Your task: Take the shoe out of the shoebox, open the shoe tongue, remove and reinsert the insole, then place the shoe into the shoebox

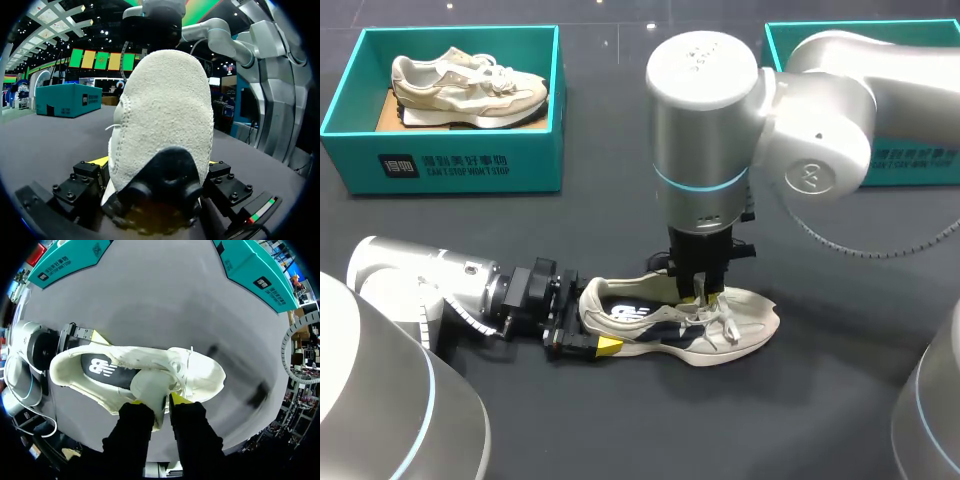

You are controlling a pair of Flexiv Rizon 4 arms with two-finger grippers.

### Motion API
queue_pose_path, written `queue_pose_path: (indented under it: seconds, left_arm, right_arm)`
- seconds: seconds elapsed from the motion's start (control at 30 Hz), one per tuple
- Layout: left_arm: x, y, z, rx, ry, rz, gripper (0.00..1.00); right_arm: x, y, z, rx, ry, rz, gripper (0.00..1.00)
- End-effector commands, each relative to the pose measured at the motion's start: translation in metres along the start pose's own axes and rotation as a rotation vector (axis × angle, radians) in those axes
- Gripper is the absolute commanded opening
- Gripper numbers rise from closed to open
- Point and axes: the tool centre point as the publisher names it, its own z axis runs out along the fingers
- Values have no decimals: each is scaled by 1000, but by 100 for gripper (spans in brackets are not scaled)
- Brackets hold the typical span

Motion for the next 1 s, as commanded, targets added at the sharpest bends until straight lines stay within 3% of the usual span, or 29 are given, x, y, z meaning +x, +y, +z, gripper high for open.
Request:
queue_pose_path:
  seconds: [0.03,0.3,0.6,1.0]
  left_arm:
    - [-2,2,0,0,0,0,0]
    - [-2,2,0,0,0,0,0]
    - [-2,2,0,0,0,0,0]
    - [-2,2,0,0,0,0,0]
  right_arm:
    - [-10,-3,-2,7,36,-8,0]
    - [-24,-3,-9,15,101,-69,0]
    - [-56,0,-5,7,371,-250,0]
    - [-56,0,-5,7,371,-250,0]
